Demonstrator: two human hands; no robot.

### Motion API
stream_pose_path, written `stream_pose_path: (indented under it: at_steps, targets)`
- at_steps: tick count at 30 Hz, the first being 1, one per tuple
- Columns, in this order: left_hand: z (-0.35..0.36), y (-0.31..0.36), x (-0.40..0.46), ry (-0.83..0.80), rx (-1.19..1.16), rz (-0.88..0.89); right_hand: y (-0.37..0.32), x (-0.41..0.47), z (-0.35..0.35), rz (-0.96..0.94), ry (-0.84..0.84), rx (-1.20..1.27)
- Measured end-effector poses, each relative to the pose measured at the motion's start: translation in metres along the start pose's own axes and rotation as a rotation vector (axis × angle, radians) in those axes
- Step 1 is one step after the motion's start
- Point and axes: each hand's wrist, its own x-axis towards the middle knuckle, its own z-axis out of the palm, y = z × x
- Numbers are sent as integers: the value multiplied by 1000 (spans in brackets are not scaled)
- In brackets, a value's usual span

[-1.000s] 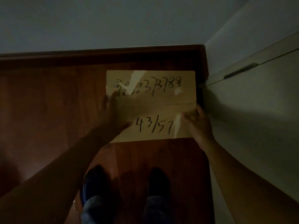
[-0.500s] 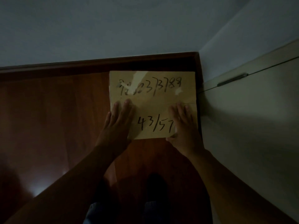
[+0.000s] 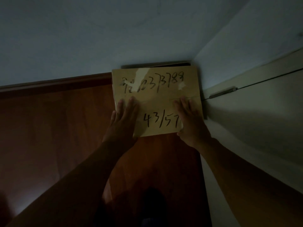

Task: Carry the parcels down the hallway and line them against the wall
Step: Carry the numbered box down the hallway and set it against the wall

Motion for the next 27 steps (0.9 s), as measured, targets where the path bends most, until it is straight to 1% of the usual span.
stream_pose_path:
  at_steps: [5, 8, 11, 14, 17, 19, 22, 25, 27]
  targets:
    - [1, 0, 6, -15, -41, 30, 6, 10, -10, -5, 15, -66]
    - [-6, -4, 5, -17, -28, 39, 2, 16, -20, 14, -18, -27]
    - [-15, -6, -2, -1, -3, -41, -9, 7, -29, 29, -77, 35]
    - [-35, -6, -19, 28, -29, -106, -33, -8, -44, 1, -66, 54]
    - [-65, -8, -44, 70, -80, -180, -69, -12, -69, 27, -15, 13]
    - [-87, -18, -64, 84, -112, -244, -99, -9, -91, 1, -25, -49]
    - [-122, -37, -103, 118, -144, -350, -155, -1, -124, -146, 3, -142]
    - [-157, -55, -156, 214, -183, -451, -225, -1, -152, -291, 44, -180]
    - [-179, -69, -197, 283, -191, -522, -279, -10, -163, -375, 39, -185]
